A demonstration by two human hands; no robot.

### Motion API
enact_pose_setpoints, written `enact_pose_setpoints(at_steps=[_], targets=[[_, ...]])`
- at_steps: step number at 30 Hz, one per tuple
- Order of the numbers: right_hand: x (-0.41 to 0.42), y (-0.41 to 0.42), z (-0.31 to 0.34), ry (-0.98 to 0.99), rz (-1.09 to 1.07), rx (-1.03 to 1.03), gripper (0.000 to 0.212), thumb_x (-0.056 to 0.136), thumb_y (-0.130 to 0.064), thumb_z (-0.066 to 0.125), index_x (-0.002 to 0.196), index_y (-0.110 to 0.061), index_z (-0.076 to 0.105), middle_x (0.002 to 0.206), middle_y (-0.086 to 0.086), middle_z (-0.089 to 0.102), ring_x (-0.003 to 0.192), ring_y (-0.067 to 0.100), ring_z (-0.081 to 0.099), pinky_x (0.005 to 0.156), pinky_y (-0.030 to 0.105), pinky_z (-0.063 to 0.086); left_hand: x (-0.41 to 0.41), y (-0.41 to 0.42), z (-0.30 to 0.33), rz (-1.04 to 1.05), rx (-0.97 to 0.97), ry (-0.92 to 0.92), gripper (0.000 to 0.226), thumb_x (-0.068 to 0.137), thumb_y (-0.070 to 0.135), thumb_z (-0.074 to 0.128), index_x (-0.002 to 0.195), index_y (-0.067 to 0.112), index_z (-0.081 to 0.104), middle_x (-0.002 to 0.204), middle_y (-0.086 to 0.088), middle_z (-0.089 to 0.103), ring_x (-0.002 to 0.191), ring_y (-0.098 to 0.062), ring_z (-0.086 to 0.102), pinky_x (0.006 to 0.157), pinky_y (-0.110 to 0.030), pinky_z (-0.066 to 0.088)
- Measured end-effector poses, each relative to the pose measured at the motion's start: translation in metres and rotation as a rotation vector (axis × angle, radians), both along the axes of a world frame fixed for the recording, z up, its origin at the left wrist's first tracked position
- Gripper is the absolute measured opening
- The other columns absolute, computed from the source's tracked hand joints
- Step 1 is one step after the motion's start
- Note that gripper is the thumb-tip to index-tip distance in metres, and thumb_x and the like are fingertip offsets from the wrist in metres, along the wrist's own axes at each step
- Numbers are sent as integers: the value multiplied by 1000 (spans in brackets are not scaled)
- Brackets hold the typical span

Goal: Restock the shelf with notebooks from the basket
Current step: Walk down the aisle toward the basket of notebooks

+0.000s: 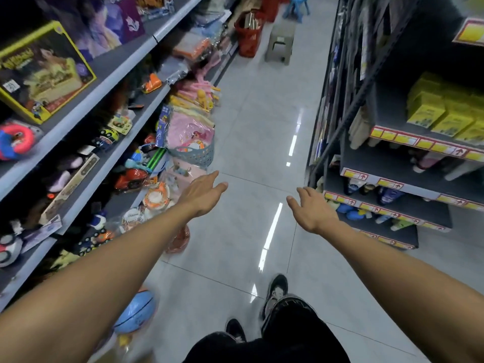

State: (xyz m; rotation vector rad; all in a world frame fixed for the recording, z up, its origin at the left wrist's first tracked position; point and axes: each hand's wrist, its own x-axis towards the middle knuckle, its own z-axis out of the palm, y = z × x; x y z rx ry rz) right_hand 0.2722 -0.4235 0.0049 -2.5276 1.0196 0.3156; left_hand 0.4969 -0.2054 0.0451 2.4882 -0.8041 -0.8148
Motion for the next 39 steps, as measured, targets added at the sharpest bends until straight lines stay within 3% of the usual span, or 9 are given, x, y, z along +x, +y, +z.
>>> enact_pose_setpoints(at_steps=[9,16,27,36,39], targets=[[77,-125,-16,2,-6,17,73,106,-60,25,160,-11,29,166,10,30,150,32,29,120,48,30,82,-128,-12,0,36,27,77,94,67,36,162,34,23,169,5,24,156,-20,20,125,-47,20],[144,-249,-14,-3,17,25,75,104,-62,21,159,-11,30,166,9,30,151,31,29,118,53,35,134,-243,-2,27,52,3,72,98,61,39,162,31,24,169,4,24,157,-23,19,125,-47,19],[241,-381,-7,43,44,9,74,105,-60,22,159,-10,31,165,11,31,147,33,33,119,49,32,216,-373,-1,38,35,-38,70,100,59,39,162,30,25,168,3,26,156,-23,22,124,-45,23],[345,-469,-18,75,22,-13,74,104,-61,21,157,-12,34,162,8,35,144,31,36,112,49,40,333,-466,-28,12,9,16,70,100,58,42,162,28,27,169,1,26,155,-23,24,123,-44,22],[393,-502,-17,90,-5,-16,75,104,-61,20,160,-11,31,165,9,31,147,31,33,117,48,36,390,-504,-33,-9,0,32,71,99,59,42,162,29,27,168,1,27,155,-22,24,124,-44,22]])
